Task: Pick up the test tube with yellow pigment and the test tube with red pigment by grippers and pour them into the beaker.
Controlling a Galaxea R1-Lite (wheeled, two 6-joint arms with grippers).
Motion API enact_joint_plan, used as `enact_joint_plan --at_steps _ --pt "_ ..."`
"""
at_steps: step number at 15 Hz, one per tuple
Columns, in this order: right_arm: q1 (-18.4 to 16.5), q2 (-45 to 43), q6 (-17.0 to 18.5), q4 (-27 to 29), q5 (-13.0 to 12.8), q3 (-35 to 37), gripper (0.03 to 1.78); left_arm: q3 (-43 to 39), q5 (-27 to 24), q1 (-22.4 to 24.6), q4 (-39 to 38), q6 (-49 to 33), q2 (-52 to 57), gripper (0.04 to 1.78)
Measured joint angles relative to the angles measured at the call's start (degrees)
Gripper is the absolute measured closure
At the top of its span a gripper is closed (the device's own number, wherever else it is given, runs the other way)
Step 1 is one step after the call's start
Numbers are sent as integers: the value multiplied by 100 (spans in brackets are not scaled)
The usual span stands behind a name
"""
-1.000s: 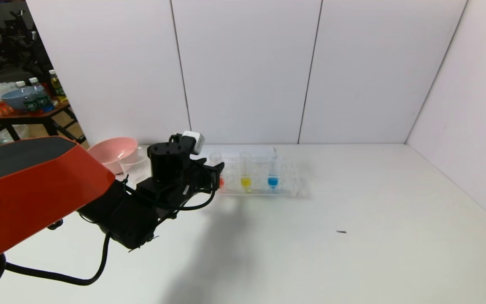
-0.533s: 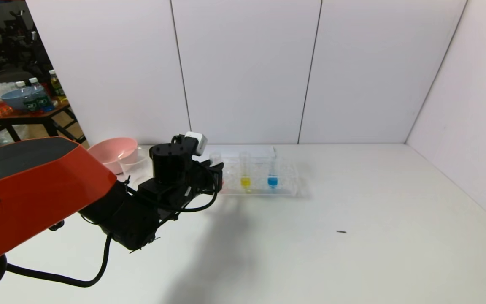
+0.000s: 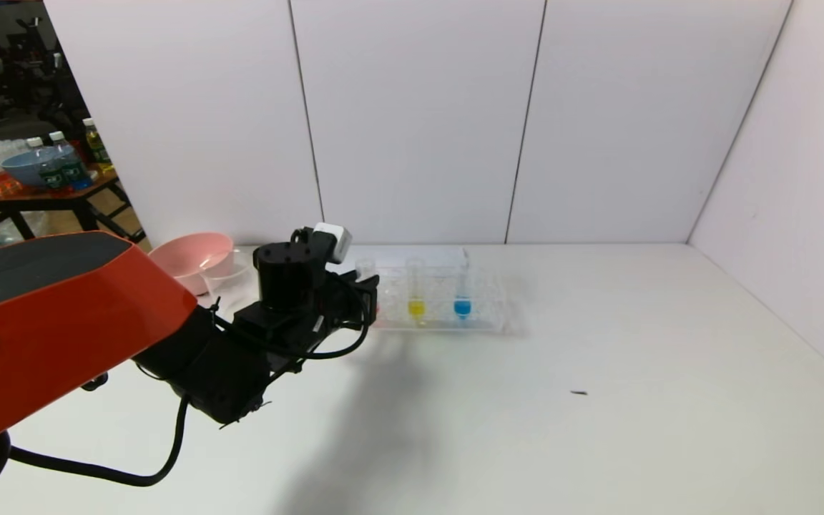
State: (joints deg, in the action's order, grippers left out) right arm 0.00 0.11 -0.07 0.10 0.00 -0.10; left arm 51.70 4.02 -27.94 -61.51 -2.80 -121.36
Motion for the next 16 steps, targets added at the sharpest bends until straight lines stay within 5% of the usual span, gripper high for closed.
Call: enact_joint_plan --at_steps 16 --pt "0 0 0 0 0 0 11 299 -12 0 265 294 240 138"
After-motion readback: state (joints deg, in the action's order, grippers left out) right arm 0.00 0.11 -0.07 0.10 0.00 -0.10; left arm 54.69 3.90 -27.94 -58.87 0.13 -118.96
